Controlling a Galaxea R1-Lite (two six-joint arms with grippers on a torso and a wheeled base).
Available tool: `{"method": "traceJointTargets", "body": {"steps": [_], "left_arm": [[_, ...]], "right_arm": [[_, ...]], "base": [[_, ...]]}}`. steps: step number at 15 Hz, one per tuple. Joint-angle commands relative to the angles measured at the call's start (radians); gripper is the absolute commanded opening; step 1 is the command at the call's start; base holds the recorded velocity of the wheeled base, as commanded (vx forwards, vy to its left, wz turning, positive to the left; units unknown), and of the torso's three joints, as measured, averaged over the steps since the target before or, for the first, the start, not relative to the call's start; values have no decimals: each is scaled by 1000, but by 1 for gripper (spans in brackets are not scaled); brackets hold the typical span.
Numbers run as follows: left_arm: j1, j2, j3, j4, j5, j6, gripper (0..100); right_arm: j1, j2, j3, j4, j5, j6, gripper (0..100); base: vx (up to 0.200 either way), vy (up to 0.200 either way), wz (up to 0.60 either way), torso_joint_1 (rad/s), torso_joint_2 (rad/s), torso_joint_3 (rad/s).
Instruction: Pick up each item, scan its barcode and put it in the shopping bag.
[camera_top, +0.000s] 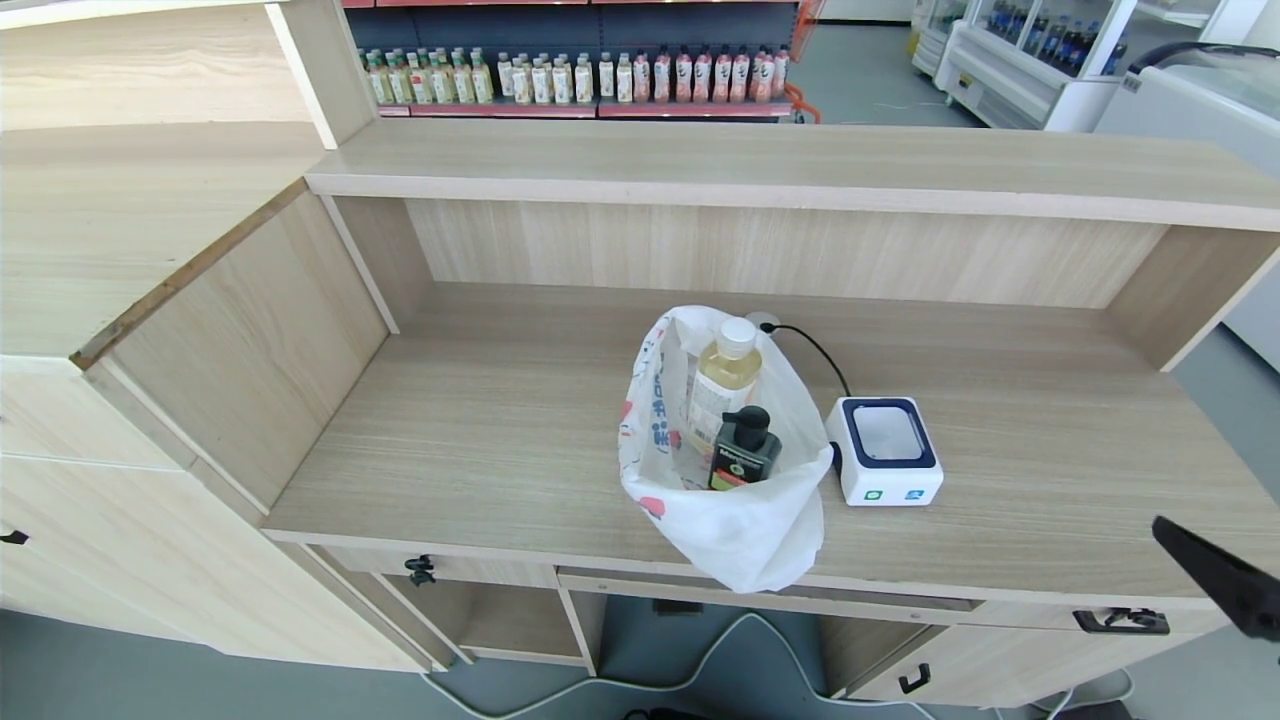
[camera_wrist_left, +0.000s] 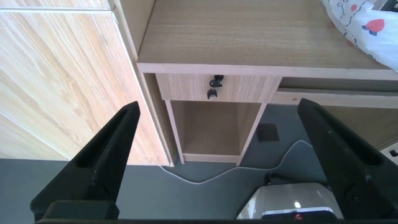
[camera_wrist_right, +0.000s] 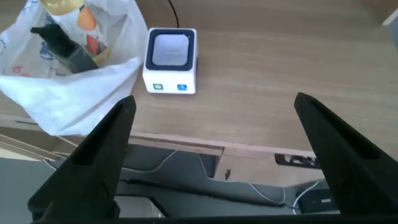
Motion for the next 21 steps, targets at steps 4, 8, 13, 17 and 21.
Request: {"method": "traceJointTargets", "body": {"steps": [4, 8, 13, 17, 21], "left_arm": [[0, 1, 0, 0, 0, -1, 100], [0, 1, 0, 0, 0, 1, 100], [0, 1, 0, 0, 0, -1, 100], [0, 1, 0, 0, 0, 1, 100], [0, 1, 0, 0, 0, -1, 100]], "right_arm": [[-62, -512, 207, 209, -52, -3, 100], [-93, -785, 206, 522, 0, 33, 100], [-81, -802, 206, 522, -2, 53, 100], [-81, -802, 206, 522, -2, 53, 100], [-81, -802, 206, 523, 0, 53, 100]], "base": [[0, 0, 0, 0, 0, 0], [0, 0, 0, 0, 0, 0], [0, 0, 0, 0, 0, 0], [0, 0, 0, 0, 0, 0], [0, 0, 0, 0, 0, 0]]}}
